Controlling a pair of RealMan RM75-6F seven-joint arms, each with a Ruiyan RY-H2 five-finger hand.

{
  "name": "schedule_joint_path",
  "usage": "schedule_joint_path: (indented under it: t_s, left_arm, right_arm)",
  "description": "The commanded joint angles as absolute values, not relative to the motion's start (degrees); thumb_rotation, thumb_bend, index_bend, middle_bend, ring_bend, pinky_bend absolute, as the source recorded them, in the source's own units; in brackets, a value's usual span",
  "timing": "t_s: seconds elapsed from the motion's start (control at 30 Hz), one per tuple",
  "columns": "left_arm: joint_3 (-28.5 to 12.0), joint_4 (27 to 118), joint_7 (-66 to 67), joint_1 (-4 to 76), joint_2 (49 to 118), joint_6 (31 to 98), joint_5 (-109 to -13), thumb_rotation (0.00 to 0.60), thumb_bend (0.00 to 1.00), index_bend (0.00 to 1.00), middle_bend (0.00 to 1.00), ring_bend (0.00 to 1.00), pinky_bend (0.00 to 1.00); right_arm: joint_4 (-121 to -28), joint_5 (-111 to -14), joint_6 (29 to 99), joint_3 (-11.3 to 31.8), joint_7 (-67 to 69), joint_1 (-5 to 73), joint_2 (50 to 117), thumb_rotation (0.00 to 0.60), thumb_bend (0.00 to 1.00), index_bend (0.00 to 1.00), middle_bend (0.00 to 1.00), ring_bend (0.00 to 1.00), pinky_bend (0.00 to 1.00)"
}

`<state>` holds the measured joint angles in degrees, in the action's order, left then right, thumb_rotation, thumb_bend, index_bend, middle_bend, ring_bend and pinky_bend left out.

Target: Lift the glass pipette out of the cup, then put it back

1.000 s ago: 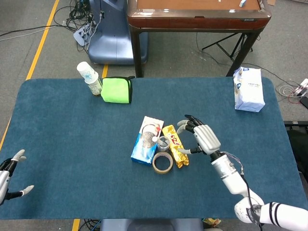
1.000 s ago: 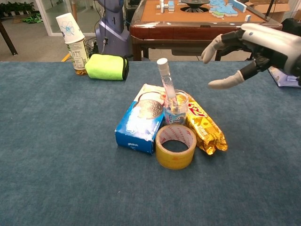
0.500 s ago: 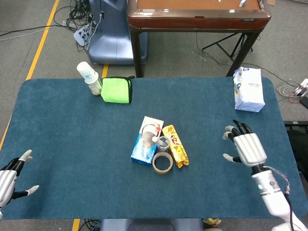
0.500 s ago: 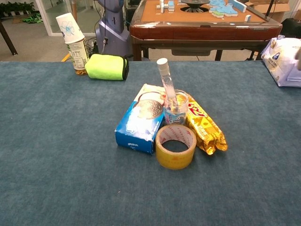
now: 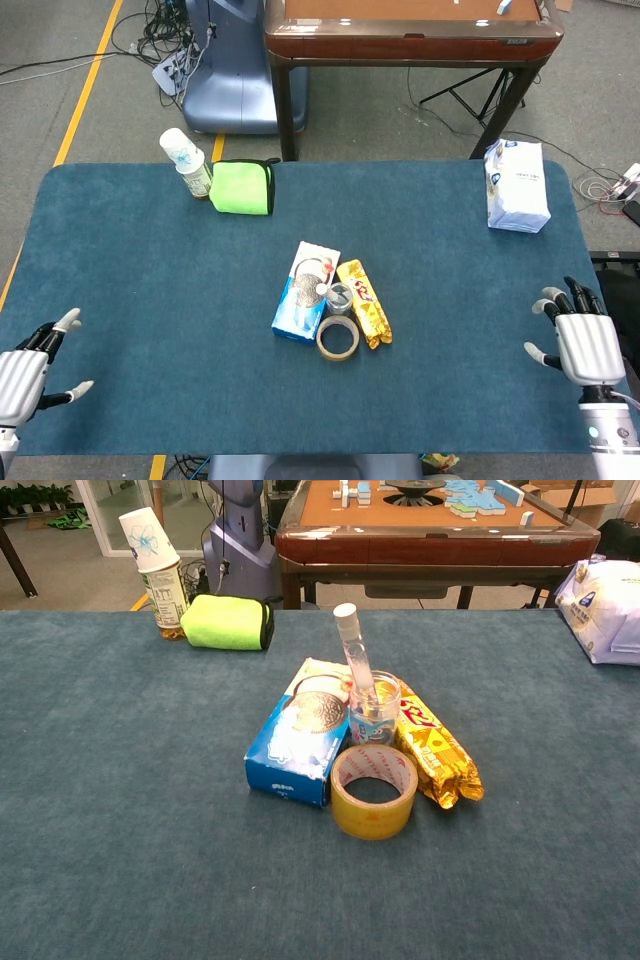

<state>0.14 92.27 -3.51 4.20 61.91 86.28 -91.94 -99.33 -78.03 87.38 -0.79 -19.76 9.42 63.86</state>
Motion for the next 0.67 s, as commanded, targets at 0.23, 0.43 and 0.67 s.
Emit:
schedule_joint_path:
  t_s: [0.23, 0.43, 0.67]
  left_arm:
    - [0.10, 92.12, -3.56, 4.52, 62.02, 85.70, -91.30, 0.600, 0.09, 0.07, 0.25, 0.19, 0.38]
    - [0.32, 92.28, -3.50, 4.83, 61.96, 85.30, -91.57, 0.600, 0.09, 0.07, 0.25, 0.19, 0.38]
    - [0.60, 92.35, -3.37, 5.26, 62.17, 84.32, -91.37, 0.600, 0.09, 0.07, 0.25, 0.19, 0.38]
  right_arm:
    - [-96.45, -81.72, 91.39, -0.61, -14.17, 5.46, 64.01, 0.600, 0.11, 0.42, 0.27, 0.09, 0.14]
    - [-96.37, -82.46, 92.05, 0.35, -11.94, 4.50, 62.89, 0.600, 0.11, 0.42, 0.27, 0.09, 0.14]
    - [-96.05, -82.32, 91.31, 1.45, -9.86, 4.08, 62.56, 0.600, 0.11, 0.42, 0.27, 0.09, 0.14]
